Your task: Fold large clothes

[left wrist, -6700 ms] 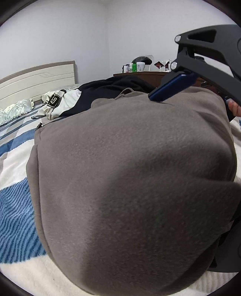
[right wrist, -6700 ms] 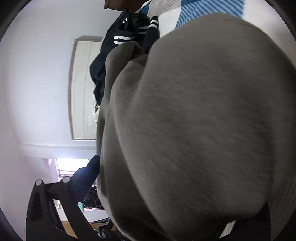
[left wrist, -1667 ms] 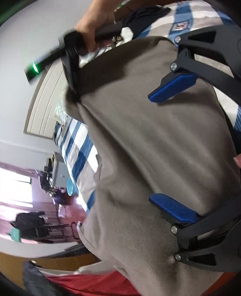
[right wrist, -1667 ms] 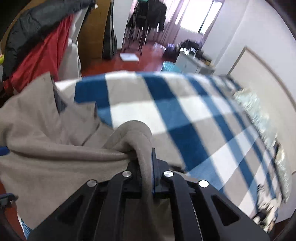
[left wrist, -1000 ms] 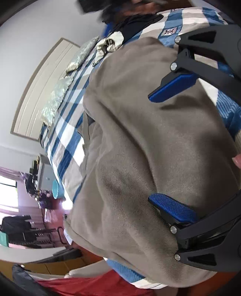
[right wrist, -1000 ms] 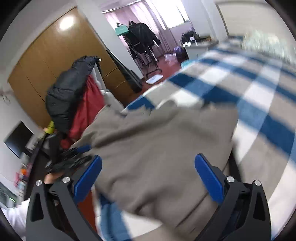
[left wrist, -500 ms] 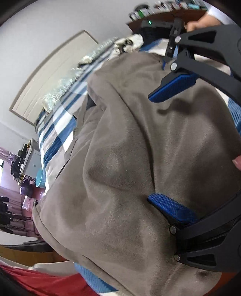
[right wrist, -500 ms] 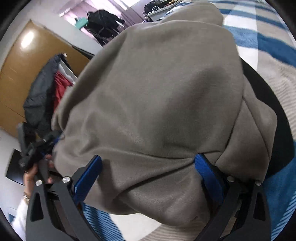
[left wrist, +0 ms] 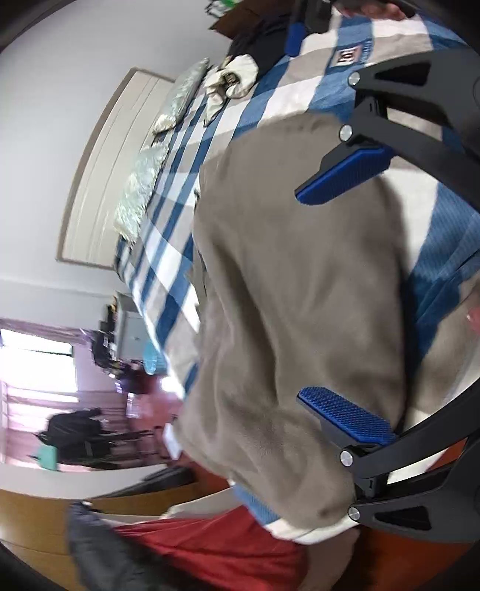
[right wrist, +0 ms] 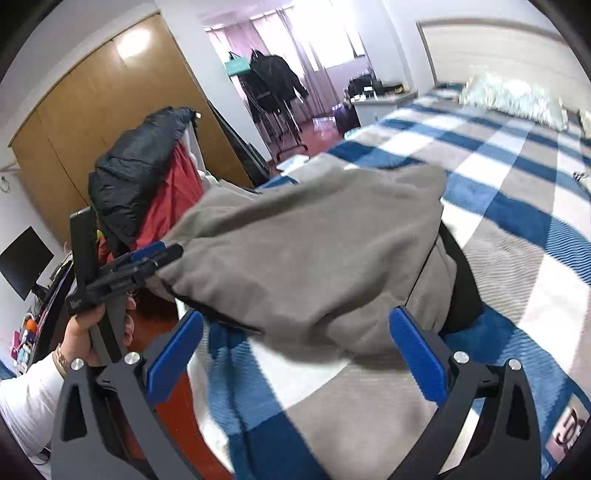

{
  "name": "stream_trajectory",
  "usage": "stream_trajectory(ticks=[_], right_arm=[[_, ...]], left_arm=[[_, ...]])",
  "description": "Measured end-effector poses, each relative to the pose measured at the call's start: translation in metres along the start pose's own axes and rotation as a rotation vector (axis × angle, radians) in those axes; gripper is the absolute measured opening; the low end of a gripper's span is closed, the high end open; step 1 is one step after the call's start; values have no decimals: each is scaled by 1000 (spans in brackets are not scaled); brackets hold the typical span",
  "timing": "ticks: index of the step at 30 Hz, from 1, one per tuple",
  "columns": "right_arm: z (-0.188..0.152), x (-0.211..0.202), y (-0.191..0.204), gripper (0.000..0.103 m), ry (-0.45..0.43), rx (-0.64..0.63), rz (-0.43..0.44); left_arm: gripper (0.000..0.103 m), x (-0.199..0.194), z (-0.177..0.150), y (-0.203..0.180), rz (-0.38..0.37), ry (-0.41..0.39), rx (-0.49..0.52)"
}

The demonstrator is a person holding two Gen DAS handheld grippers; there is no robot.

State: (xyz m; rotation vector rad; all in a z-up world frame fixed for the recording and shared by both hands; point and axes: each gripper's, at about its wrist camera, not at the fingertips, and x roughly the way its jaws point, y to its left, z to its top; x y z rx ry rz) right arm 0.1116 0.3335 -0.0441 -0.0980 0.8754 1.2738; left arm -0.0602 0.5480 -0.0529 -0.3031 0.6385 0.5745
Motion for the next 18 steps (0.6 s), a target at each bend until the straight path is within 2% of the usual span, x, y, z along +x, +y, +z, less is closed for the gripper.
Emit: stream_trajectory(ticks=[3,9,14,18], right_arm=[[-9,-23,21,99,-20,-8,-43],[-33,-48,44,99,-53,-16,-77],[-53,-43,49,99,-45,-9,-68],[-59,-38,49,99,-42,-16,-74]], left_arm=[[97,-33,-5,-23,5,-27,9],[97,-86,-25,-64,13,0,-28],[97,-98,-38,-82,90,5,15],[97,-99,-43,-83,72,28,31]])
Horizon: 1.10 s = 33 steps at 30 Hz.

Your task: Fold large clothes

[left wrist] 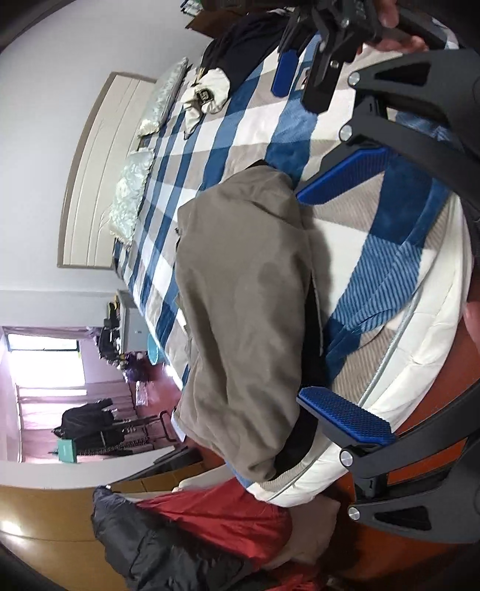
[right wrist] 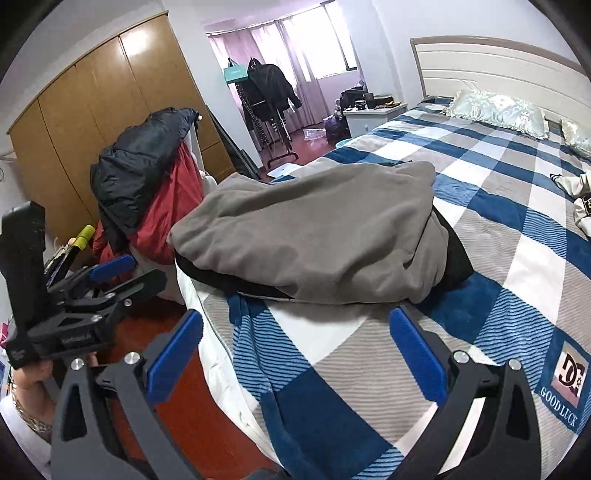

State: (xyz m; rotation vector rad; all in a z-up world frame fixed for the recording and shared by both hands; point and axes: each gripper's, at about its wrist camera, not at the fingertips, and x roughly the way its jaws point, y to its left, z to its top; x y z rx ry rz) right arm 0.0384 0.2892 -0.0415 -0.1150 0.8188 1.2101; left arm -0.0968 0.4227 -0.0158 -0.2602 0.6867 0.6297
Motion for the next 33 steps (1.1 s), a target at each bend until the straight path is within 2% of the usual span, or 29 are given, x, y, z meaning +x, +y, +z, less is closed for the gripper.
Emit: stream_trajectory(ticks=[33], right_arm=[[10,8,9,99,-20,-68,-28]], left_arm=[[97,7,5,12,8,-4,14]])
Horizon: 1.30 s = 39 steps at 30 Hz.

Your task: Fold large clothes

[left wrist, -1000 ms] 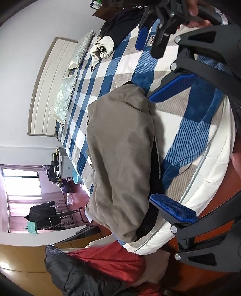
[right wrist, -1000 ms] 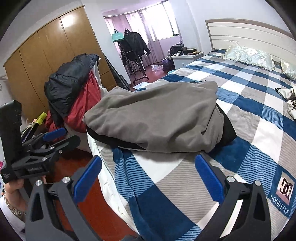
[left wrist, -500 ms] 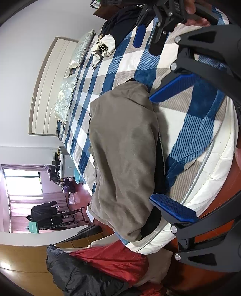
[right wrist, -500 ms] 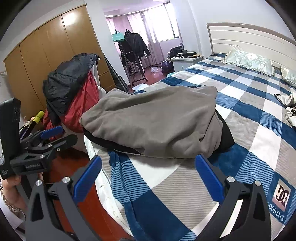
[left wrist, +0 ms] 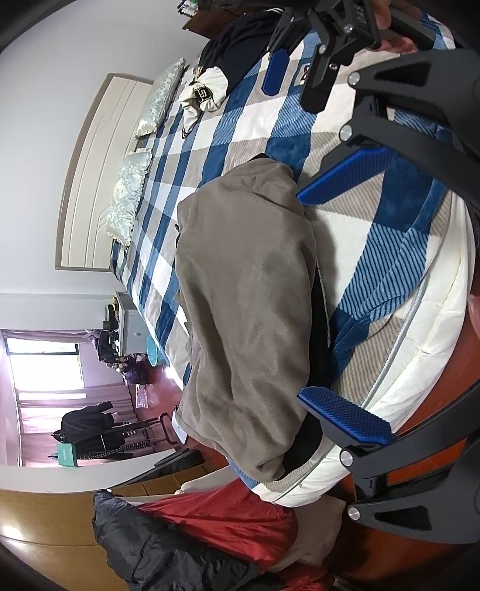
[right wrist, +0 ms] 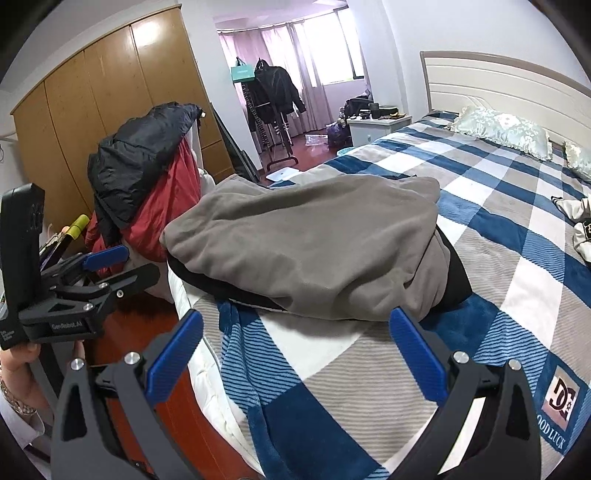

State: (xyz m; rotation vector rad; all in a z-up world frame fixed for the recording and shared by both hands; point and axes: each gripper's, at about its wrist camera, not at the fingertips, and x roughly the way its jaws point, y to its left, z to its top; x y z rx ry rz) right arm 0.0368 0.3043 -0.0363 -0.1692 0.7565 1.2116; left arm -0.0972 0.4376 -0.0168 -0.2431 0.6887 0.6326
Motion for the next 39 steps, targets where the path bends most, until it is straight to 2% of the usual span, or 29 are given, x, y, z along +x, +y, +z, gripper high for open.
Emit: stream_trajectory(ticks=[39], right_arm=[[1,-1,-16,99,-14,24,-7]], left_arm=[[97,10,0,-2,-1,25,11]])
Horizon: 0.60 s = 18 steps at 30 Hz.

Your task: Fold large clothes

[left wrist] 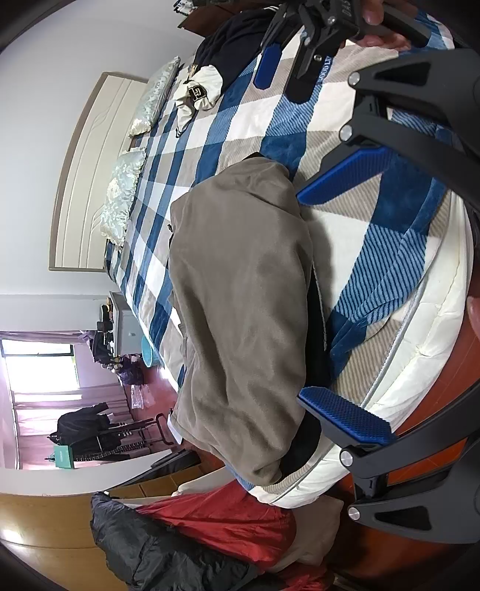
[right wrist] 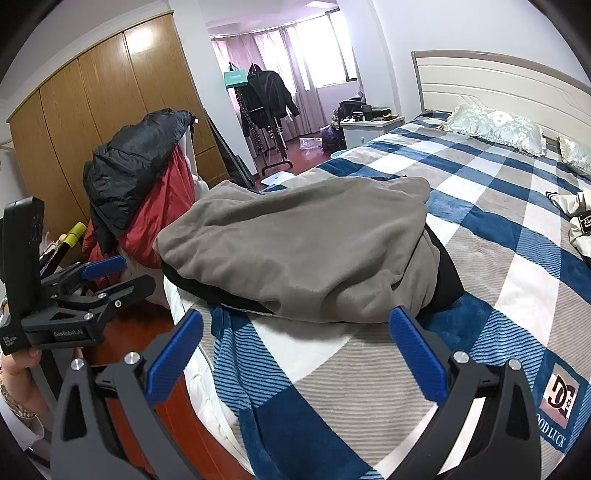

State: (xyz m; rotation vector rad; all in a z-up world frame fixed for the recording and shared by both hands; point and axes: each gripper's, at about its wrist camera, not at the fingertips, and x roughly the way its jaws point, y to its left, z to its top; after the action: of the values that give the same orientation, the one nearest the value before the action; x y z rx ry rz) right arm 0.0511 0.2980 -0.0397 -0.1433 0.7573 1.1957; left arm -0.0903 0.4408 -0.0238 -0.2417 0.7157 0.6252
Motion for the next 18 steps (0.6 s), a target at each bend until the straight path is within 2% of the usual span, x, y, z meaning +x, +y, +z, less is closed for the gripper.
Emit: stream_trajectory(ticks=[18], right_arm=[[-8,6,4,99,15,2,1]], left_arm=[[97,3,0,2,-4,4,-11]])
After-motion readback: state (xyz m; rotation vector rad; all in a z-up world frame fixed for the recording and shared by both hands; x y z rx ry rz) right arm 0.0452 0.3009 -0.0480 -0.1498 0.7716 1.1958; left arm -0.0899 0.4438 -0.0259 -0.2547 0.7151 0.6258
